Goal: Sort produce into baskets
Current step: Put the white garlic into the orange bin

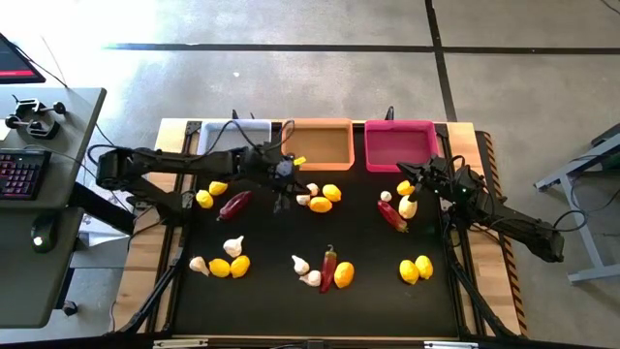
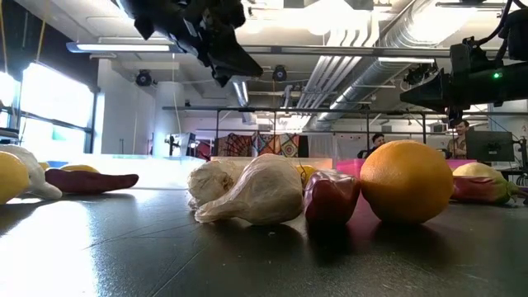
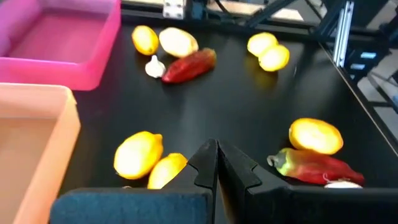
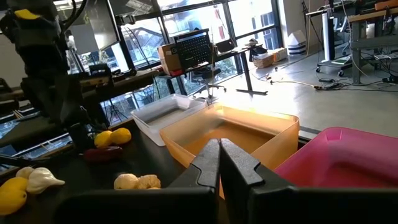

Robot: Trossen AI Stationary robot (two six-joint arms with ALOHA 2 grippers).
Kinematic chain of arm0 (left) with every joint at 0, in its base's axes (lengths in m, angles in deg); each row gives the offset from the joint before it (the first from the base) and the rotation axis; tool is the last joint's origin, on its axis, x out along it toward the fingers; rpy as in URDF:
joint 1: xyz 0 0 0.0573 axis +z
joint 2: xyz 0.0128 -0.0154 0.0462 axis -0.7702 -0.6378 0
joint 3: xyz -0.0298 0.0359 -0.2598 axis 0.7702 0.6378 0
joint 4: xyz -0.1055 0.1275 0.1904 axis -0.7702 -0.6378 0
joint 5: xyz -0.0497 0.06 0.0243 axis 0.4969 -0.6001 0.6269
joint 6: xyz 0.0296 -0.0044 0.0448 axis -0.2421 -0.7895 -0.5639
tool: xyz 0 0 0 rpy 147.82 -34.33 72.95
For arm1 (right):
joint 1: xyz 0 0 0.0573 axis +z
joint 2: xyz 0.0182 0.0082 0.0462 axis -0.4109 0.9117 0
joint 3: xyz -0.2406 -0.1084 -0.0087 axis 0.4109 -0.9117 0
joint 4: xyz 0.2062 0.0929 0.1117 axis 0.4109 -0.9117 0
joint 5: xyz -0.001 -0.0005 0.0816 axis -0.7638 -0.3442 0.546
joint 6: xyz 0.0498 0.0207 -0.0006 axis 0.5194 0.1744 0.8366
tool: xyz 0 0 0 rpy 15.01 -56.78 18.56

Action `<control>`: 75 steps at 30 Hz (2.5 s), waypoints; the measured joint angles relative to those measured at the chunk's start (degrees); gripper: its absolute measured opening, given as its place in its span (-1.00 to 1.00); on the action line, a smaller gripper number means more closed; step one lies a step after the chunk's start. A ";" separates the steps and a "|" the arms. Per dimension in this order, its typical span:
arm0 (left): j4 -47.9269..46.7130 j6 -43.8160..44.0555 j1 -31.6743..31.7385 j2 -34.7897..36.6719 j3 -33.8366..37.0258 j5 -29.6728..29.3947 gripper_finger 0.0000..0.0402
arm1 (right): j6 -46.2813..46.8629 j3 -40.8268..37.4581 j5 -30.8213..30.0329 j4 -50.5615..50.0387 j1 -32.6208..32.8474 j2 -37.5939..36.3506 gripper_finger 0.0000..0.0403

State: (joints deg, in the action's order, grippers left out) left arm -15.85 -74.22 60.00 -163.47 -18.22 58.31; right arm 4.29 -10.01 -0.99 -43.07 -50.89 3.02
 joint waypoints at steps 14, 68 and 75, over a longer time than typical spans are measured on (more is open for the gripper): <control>0.39 -0.31 -0.87 -5.59 -0.14 -0.81 -1.00 | 0.00 -0.02 0.01 0.01 -0.01 0.00 -1.00; -18.49 -9.99 -4.98 -20.60 -19.71 -14.74 -0.65 | 0.00 -0.01 -0.01 0.01 -0.02 0.04 -1.00; -24.10 -14.29 -4.98 -26.64 -27.04 -14.78 -0.30 | 0.00 -0.01 0.00 0.00 0.00 0.04 -1.00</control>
State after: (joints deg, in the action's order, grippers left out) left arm -39.95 -88.52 55.02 -190.11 -45.26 43.53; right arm 4.29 -10.02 -0.98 -43.07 -50.90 3.06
